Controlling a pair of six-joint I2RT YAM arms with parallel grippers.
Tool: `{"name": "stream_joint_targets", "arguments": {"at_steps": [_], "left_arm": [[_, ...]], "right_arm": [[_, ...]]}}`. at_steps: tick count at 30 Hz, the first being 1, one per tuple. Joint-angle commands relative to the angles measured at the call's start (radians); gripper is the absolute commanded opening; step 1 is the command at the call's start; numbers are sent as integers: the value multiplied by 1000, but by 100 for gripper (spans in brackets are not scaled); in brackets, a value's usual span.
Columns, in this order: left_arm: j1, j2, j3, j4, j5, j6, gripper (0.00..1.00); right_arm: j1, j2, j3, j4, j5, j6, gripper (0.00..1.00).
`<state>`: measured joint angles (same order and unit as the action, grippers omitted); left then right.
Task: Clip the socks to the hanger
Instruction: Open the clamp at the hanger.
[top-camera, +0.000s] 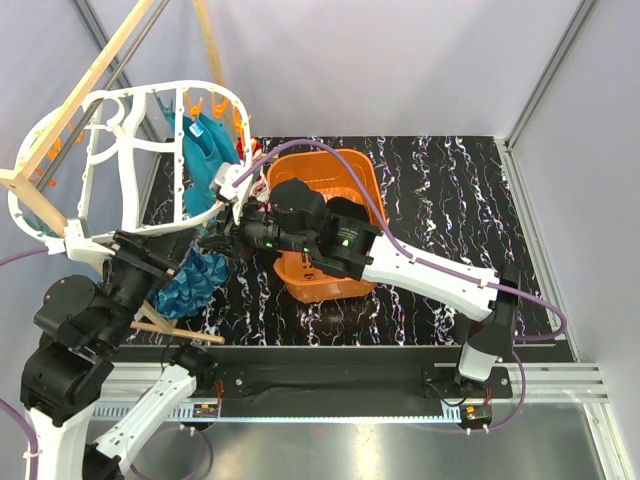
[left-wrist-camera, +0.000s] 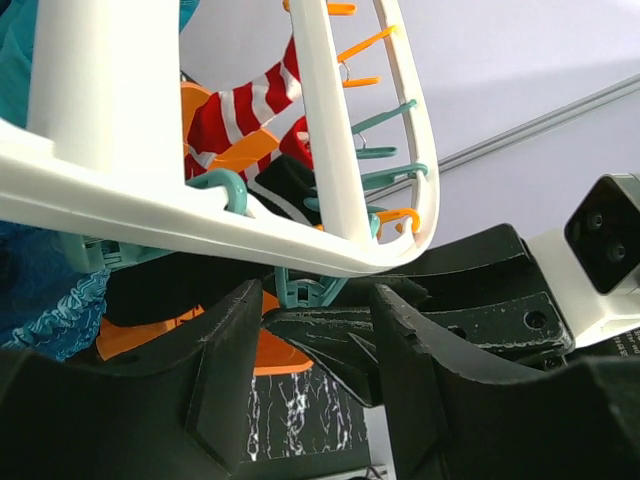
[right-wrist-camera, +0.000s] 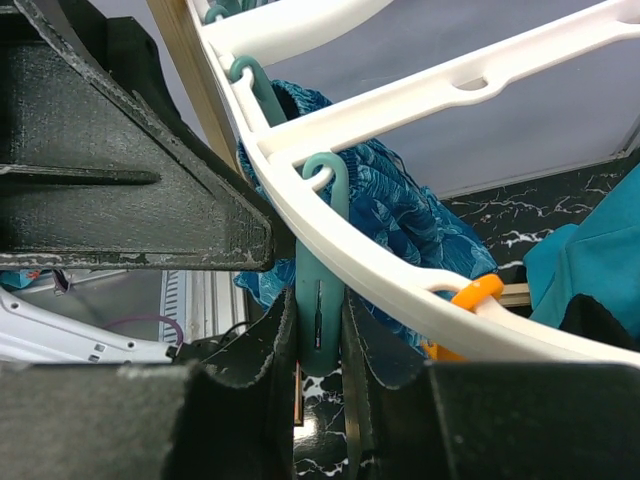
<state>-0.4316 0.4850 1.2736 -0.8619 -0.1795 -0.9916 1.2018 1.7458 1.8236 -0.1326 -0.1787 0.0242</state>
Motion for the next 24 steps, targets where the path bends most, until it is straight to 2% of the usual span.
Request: {"name": "stream_joint_targets", "arguments": {"at_steps": [1, 7, 16, 24], "left_arm": [[-4, 32, -14, 57, -31, 14, 52], [-4, 35, -23, 81, -63, 70, 52], [-4, -5, -111, 219, -31, 114, 54], [-4, 3, -125, 241, -35, 122, 53]], "right_arm": [[5, -48, 9, -68, -99, 3, 0], [4, -28, 55, -104, -123, 0, 0], [4, 37, 152, -154, -171, 33, 0], [4, 67, 187, -179, -206, 40, 0]]}}
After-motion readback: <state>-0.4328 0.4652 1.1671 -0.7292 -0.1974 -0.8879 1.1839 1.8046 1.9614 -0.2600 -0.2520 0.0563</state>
